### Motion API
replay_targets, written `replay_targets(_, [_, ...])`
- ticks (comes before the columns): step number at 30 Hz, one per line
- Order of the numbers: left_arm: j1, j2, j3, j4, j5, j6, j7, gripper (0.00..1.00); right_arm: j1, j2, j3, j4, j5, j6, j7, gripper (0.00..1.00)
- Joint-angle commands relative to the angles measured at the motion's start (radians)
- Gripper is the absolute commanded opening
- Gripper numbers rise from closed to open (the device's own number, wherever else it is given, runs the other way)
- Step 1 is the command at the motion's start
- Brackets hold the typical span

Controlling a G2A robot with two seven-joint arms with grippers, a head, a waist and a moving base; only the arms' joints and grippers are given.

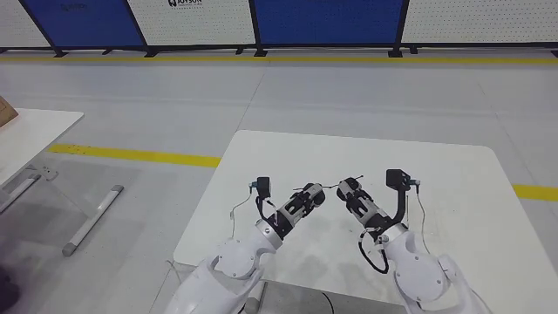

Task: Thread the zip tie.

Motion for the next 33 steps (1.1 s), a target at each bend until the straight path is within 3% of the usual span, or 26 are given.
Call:
replay_targets(1, [-0.002, 0.000, 0.003, 0.001, 0.005, 0.002, -0.001, 0.11, 0.000, 0.000, -0.003, 0.001, -0.010, -0.001, -0.001, 0.00])
replay_targets(14, [-0.008, -0.002, 0.011, 0.004, 0.020, 0.005, 0.002, 0.15, -0.004, 0.001, -0.007, -0.004, -0.031, -0.011, 0.005, 0.00])
replay_targets(17, [-0.011, -0.003, 0.011, 0.006, 0.016, 0.002, 0.007, 0.12, -0.005, 0.002, -0.007, -0.006, -0.037, -0.021, 0.013, 0.00])
replay_targets(19, [-0.012, -0.004, 0.011, 0.007, 0.018, 0.001, 0.007, 0.00, -0.006, 0.003, -0.006, -0.008, -0.041, -0.026, 0.015, 0.00])
replay_targets(33, [-0.012, -0.004, 0.013, 0.002, 0.019, -0.004, -0.003, 0.00, -0.003, 0.004, 0.000, -0.009, -0.028, -0.034, 0.029, 0.00])
